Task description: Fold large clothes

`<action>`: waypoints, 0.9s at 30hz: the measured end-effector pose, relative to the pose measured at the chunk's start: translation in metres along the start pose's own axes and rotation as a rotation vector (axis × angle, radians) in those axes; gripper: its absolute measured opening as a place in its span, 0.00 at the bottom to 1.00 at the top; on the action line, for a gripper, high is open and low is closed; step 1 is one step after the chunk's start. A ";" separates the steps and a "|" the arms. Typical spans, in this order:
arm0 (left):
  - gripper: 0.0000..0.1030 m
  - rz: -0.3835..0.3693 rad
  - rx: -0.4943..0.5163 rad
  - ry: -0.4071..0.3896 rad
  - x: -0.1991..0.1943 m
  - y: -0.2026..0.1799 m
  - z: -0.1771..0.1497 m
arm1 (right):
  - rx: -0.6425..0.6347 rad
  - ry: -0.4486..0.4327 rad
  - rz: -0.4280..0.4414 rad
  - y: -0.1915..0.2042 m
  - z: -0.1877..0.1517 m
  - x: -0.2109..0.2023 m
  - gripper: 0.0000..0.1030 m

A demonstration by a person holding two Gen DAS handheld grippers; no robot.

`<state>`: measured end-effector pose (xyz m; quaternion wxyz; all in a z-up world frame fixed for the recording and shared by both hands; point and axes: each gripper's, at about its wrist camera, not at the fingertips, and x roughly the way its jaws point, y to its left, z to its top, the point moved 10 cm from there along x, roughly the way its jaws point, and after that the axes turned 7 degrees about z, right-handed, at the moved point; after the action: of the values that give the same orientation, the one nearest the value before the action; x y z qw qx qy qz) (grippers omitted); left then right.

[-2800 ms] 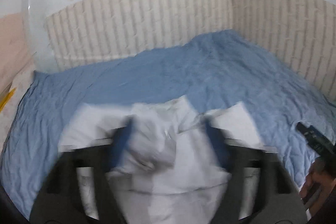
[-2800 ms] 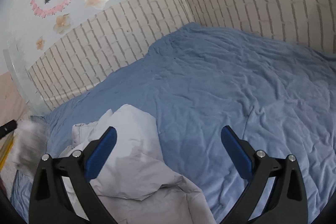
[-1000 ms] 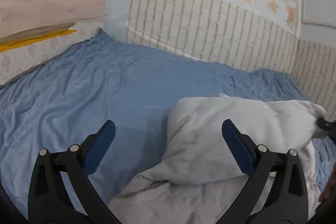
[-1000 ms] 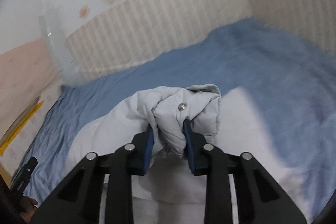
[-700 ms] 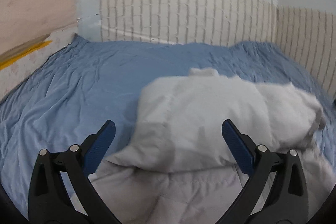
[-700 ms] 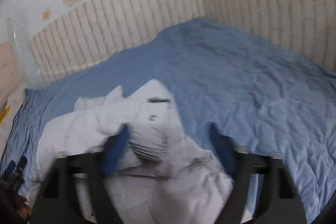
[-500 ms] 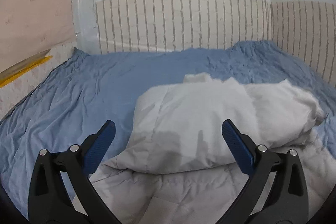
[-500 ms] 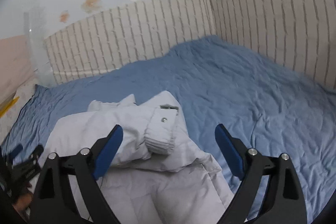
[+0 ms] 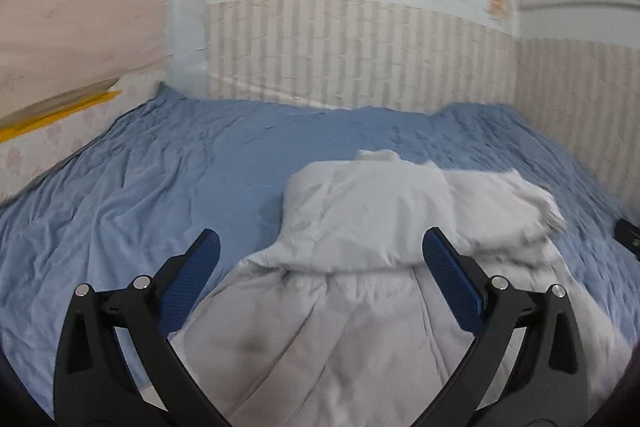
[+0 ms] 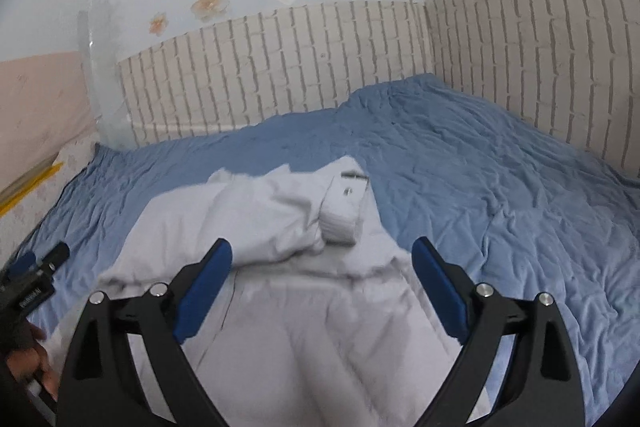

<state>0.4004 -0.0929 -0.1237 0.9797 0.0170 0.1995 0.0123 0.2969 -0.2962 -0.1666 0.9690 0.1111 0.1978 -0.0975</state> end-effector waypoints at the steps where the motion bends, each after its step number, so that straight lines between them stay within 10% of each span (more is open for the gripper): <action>1: 0.97 0.000 0.036 -0.012 -0.010 0.003 0.000 | -0.031 -0.001 0.010 0.007 -0.006 -0.011 0.89; 14: 0.97 0.132 -0.019 -0.011 -0.132 0.080 -0.061 | -0.311 -0.230 0.126 0.085 -0.059 -0.173 0.92; 27: 0.97 0.171 0.078 -0.065 -0.153 0.072 -0.058 | -0.441 -0.169 0.051 0.108 -0.078 -0.174 0.97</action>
<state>0.2355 -0.0238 -0.1145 0.9796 0.0724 0.1657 0.0876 0.1367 -0.1481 -0.1467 0.9851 -0.1069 0.1296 -0.0365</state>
